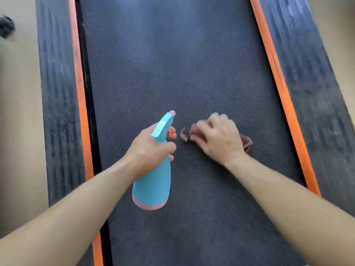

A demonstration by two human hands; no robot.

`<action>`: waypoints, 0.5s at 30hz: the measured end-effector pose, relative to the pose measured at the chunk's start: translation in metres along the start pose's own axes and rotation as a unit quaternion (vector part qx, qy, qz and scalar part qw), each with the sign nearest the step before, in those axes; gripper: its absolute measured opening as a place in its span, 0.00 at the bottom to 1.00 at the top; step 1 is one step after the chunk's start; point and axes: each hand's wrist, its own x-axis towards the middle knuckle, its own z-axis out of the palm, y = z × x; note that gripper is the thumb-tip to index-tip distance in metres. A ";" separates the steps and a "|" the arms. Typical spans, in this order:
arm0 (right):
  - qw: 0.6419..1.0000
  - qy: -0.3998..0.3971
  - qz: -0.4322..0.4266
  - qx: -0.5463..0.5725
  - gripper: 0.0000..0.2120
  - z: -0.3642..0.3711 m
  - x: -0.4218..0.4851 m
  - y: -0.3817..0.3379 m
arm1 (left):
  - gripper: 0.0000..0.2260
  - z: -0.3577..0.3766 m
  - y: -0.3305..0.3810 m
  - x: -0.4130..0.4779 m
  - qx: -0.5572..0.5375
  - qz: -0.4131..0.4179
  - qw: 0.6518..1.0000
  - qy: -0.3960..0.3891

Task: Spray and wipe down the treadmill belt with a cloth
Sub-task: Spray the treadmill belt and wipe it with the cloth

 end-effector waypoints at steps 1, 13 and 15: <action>0.998 0.023 0.053 -0.007 0.20 0.002 0.031 0.006 | 0.20 -0.001 -0.003 0.000 0.003 -0.004 1.000 0.002; 0.998 -0.046 0.040 0.026 0.17 -0.020 -0.083 -0.020 | 0.18 -0.006 -0.003 -0.007 0.008 -0.003 1.000 0.007; 0.999 -0.051 0.010 0.012 0.18 -0.016 -0.065 -0.007 | 0.20 -0.006 -0.003 -0.009 0.004 -0.003 1.000 0.002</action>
